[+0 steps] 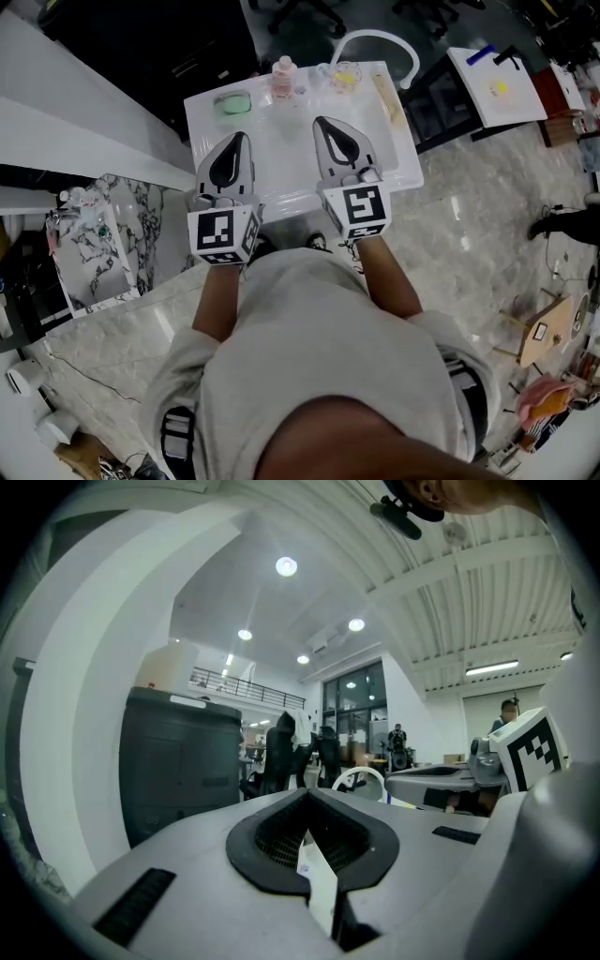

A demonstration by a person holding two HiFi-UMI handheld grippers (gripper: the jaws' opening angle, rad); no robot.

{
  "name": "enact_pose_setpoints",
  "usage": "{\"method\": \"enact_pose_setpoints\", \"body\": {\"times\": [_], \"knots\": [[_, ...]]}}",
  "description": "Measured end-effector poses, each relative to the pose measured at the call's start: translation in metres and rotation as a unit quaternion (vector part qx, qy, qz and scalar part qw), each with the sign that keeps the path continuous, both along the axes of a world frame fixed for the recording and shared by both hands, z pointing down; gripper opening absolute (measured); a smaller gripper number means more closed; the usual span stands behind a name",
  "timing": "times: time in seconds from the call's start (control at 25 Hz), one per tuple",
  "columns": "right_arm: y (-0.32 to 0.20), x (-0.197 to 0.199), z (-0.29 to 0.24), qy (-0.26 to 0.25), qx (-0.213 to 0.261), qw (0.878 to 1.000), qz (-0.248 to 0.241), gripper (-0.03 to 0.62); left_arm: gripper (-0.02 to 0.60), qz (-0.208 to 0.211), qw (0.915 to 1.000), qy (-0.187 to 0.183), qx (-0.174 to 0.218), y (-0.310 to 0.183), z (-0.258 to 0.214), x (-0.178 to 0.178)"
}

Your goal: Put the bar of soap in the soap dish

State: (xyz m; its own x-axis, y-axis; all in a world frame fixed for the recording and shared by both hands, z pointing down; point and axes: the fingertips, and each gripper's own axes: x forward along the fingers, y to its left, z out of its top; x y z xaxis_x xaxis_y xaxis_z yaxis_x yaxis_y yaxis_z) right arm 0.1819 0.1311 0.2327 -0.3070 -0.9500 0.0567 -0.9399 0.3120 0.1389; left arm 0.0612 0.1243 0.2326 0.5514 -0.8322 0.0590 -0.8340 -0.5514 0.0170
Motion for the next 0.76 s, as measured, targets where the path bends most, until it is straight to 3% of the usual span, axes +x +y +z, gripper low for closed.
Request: {"method": "enact_pose_setpoints", "body": {"times": [0.76], "knots": [[-0.008, -0.03, 0.015, 0.019, -0.026, 0.999, 0.009, 0.0, 0.018, 0.002, 0.9998, 0.01, -0.018, -0.009, 0.016, -0.037]]}}
